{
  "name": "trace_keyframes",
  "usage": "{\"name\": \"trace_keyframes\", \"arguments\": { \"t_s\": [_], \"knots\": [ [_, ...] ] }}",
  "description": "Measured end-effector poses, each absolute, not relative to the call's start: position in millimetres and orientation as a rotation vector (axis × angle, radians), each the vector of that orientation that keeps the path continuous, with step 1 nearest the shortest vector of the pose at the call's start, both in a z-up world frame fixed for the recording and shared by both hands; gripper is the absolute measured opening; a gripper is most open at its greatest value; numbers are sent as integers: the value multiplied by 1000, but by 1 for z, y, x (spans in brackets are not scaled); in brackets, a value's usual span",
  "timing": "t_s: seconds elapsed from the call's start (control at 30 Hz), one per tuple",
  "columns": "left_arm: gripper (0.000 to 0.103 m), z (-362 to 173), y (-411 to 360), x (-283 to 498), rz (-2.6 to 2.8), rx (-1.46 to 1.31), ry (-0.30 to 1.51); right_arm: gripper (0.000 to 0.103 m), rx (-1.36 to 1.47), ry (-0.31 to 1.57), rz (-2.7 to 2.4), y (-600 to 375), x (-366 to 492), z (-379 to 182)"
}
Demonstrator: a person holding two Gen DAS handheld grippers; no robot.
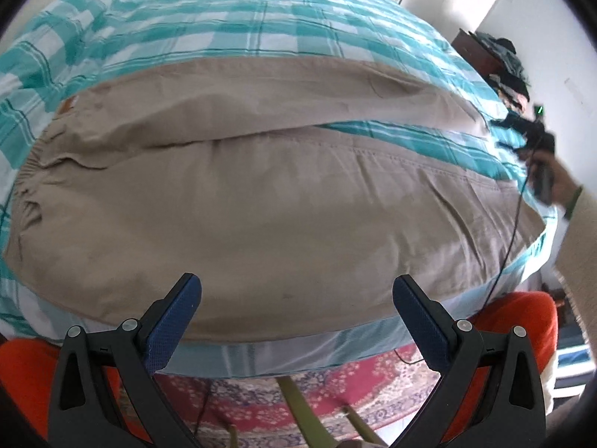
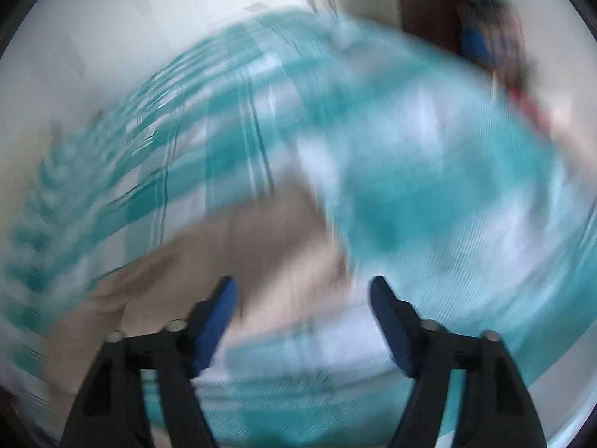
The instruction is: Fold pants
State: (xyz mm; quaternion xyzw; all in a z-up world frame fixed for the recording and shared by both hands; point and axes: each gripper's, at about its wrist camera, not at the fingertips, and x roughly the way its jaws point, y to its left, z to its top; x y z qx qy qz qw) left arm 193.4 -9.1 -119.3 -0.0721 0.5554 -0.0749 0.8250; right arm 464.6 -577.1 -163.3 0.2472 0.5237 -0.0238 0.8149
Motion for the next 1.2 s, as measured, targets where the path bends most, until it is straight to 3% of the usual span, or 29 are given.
{"name": "trace_keyframes", "arguments": {
  "t_s": [0.1,0.23,0.27,0.3,0.33,0.5,0.6,0.63,0.67,0.73,0.8,0.93,1.03,1.13,1.2],
  "knots": [
    [102,-119,-16,193,-163,-128,1190,60,775,1085,7,-581,446,-216],
    [102,-118,-20,193,-158,-122,1198,56,1019,907,-8,-591,455,-247],
    [102,-118,-19,193,-154,-124,1204,38,1056,881,-14,-591,459,-249],
    [102,-117,-19,195,-151,-120,1204,6,1075,880,-14,-590,466,-248],
    [102,-114,-17,195,-149,-117,1195,6,1051,901,-17,-587,475,-238],
    [102,-110,-1,199,-123,-126,1152,5,809,872,102,-585,475,-139],
    [102,-117,7,214,-138,-141,1185,9,651,1132,-17,-587,460,-178],
    [102,-115,10,221,-159,-147,1186,16,638,1191,-56,-589,454,-193],
    [102,-111,15,232,-171,-151,1175,35,641,1213,-103,-592,447,-205],
    [102,-101,25,254,-154,-153,1133,40,635,1137,-152,-596,437,-199],
    [102,-90,33,289,-131,-148,1057,58,545,1096,-226,-588,428,-183],
    [102,-105,36,382,-2,-96,934,59,424,1005,-265,-569,404,-150],
    [102,-164,26,423,78,26,998,59,388,948,-150,-544,402,-118],
    [101,-230,17,414,36,117,1115,59,300,989,79,-500,429,-103],
    [102,-238,21,392,14,115,1021,59,170,1050,257,-458,456,-100]
  ]
}}
